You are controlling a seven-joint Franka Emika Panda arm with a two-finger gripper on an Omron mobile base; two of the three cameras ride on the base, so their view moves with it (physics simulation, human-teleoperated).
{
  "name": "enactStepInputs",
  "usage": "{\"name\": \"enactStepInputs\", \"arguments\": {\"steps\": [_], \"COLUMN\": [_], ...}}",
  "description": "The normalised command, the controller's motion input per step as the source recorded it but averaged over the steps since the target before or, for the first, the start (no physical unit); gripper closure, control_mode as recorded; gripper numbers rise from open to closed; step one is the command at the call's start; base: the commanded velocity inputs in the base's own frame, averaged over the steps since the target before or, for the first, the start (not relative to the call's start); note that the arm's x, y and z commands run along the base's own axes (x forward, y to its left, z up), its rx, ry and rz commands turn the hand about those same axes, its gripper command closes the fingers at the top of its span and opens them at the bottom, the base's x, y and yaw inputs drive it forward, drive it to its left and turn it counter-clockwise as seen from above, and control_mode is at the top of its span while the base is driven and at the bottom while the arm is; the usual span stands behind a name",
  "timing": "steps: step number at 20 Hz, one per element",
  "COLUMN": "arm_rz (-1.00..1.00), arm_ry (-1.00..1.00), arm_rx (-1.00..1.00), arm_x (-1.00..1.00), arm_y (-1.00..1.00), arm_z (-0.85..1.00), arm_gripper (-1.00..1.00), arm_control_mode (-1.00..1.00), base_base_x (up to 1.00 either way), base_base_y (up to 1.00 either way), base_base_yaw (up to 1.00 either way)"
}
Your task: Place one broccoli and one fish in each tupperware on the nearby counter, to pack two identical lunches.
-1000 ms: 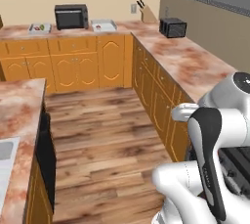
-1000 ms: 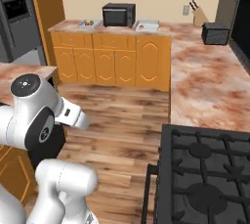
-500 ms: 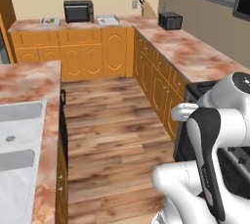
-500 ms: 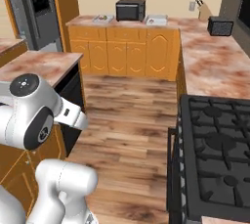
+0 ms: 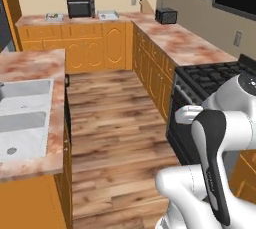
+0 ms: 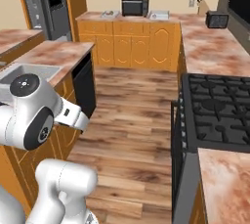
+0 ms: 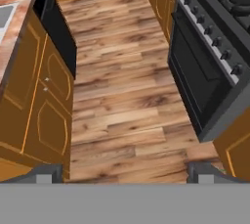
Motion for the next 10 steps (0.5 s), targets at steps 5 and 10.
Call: {"name": "enactStepInputs", "arguments": {"steps": [5, 10], "arm_rz": [0.0, 0.0], "arm_ry": [0.0, 0.0], "arm_rx": [0.0, 0.0], "arm_x": [0.0, 0.0], "arm_y": [0.0, 0.0], "arm_z": [0.0, 0.0], "arm_gripper": [-1.0, -1.0], "arm_control_mode": [1.0, 1.0], "base_base_x": [-0.28, 0.39], "base_base_y": [0.77, 1.0], "base_base_yaw": [0.0, 0.0]}}
